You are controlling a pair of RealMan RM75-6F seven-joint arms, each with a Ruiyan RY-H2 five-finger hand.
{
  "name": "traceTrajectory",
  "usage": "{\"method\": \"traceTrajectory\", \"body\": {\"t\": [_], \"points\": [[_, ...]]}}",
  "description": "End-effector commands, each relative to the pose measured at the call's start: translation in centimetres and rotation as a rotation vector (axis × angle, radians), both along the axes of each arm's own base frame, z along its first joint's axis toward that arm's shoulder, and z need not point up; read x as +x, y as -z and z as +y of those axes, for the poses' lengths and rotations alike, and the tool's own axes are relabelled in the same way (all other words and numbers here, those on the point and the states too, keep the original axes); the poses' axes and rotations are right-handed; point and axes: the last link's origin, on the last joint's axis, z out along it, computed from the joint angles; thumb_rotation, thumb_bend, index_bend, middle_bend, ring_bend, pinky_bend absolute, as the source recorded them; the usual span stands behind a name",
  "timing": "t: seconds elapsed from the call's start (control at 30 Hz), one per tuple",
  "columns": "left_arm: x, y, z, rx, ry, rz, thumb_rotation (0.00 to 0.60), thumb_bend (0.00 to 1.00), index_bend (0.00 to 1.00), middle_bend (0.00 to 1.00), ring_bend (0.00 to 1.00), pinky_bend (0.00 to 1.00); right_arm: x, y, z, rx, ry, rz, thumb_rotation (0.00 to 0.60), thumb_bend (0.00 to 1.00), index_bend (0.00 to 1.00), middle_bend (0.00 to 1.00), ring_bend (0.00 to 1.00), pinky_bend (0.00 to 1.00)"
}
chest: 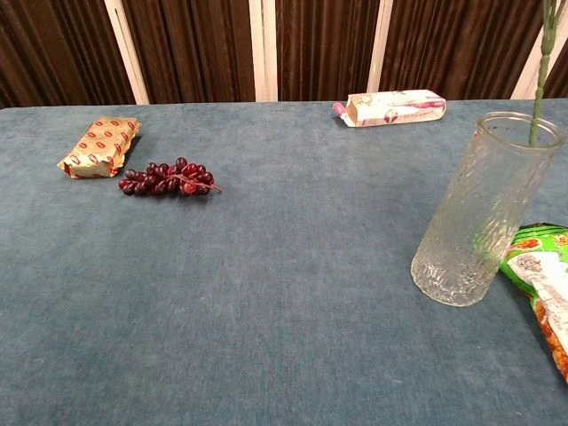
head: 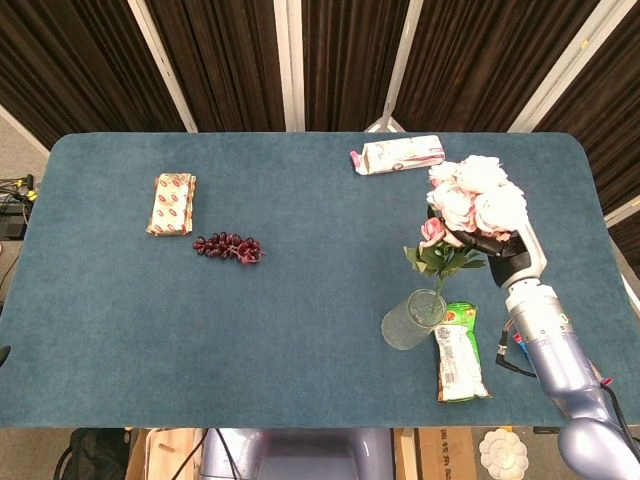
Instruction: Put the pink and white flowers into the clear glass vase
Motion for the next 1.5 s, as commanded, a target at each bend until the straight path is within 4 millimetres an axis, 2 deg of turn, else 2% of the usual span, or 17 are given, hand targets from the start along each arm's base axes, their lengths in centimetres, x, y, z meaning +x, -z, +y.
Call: {"method": "traceTrajectory", "body": {"t": [0.03, 0.83, 1.13, 1.5], "points": [[0.0, 0.0, 0.0, 0.001, 0.0, 0.001, 0.6, 0.19, 0.1, 0.02, 0.0, 0.02, -0.4, 0.4, 0.1, -0.003, 0.003, -0.004, 0.6, 0.24, 0.58, 0.49, 0.52, 0.07], [0.0, 0.1, 0.0, 0.0, -0.011, 0.014, 0.6, 0.19, 0.1, 0.02, 0.0, 0.02, -3.3, 3.3, 1.3, -0.034, 0.002, -0.093, 0.6, 0.24, 0.6, 0.49, 0.52, 0.07], [0.1, 0.3, 0.0, -0.003, -0.011, 0.019, 0.6, 0.19, 0.1, 0.02, 0.0, 0.02, -4.6, 4.8, 2.6, 0.002, -0.015, -0.085, 0.6, 0.24, 0.6, 0.49, 0.52, 0.07], [0.0, 0.4, 0.0, -0.006, -0.014, 0.023, 0.6, 0.19, 0.1, 0.02, 0.0, 0.02, -5.2, 6.4, 2.8, 0.049, -0.038, -0.067, 0.6, 0.24, 0.6, 0.49, 0.5, 0.07]]}}
